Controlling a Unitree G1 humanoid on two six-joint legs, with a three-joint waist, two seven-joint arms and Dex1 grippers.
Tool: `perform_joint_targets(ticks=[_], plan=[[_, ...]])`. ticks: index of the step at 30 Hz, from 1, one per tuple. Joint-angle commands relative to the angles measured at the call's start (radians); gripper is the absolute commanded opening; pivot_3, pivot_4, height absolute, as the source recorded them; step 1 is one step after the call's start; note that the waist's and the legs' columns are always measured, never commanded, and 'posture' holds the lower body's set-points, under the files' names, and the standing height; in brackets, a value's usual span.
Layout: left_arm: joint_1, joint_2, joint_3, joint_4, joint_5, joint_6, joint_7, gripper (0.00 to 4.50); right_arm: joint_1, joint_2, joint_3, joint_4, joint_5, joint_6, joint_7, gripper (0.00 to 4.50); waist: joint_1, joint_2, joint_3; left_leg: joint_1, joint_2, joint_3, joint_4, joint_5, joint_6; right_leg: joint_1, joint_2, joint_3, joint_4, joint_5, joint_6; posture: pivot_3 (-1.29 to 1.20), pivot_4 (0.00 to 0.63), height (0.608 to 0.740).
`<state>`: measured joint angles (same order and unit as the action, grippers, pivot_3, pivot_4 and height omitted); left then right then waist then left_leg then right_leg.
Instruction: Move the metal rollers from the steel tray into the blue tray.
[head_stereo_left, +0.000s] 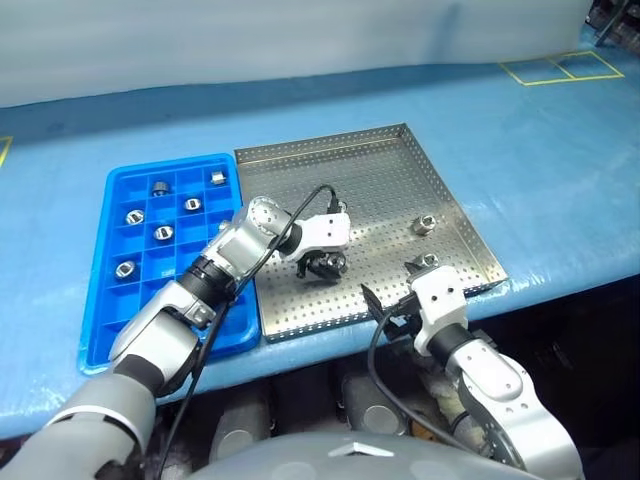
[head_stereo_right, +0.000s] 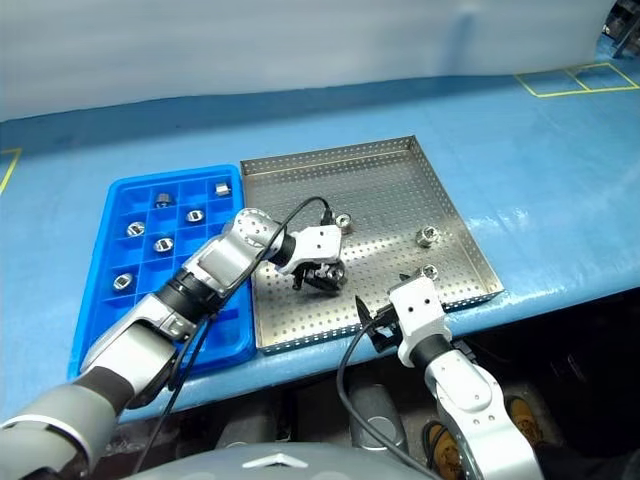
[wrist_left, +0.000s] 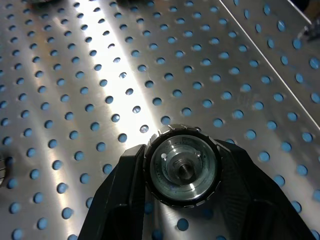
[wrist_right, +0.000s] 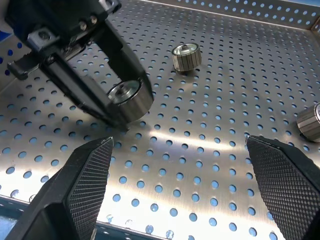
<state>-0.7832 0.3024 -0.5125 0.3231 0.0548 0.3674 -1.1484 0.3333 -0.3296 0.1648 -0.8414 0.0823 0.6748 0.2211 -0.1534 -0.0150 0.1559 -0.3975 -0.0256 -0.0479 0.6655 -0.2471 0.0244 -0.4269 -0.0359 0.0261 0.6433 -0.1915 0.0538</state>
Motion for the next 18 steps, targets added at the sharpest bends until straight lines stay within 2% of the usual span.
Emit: perform_joint_targets(ticks=[1,4,9,18], plan=[[-0.001,-0.002,0.137,-0.142,-0.075,0.074,0.071,1.76,-0.025,-0.007,0.010,-0.022,0.003,-0.010,0.013,4.50,0.004,0.000,0.000,0.000,0.000,0.000,0.000,0.000,0.000,0.000,0.000,0.000,0.000,0.000,0.000,-0.21,0.150,0.740],[0.035,0.014,0.241,-0.285,-0.122,0.171,0.147,1.76,-0.074,-0.011,0.034,-0.011,0.007,-0.008,0.032,4.50,0.009,0.000,0.000,0.000,0.000,0.000,-0.001,0.000,0.000,0.000,0.000,0.000,0.000,0.000,0.000,-0.14,0.150,0.740],[0.171,0.125,0.384,-0.539,-0.113,0.292,0.285,1.76,-0.245,0.013,0.118,0.078,0.013,-0.041,0.081,4.50,0.032,0.001,0.000,0.003,0.001,0.000,-0.002,0.001,-0.001,0.000,0.001,0.001,0.002,0.000,0.000,-0.05,0.150,0.740],[0.523,0.308,0.651,-0.976,-0.169,0.560,0.407,1.76,-0.519,0.078,0.265,0.296,0.038,-0.133,0.238,4.50,0.141,0.000,0.001,0.001,0.000,-0.003,-0.003,0.001,-0.002,0.000,-0.001,-0.002,0.000,0.000,-0.002,0.18,0.150,0.740]])
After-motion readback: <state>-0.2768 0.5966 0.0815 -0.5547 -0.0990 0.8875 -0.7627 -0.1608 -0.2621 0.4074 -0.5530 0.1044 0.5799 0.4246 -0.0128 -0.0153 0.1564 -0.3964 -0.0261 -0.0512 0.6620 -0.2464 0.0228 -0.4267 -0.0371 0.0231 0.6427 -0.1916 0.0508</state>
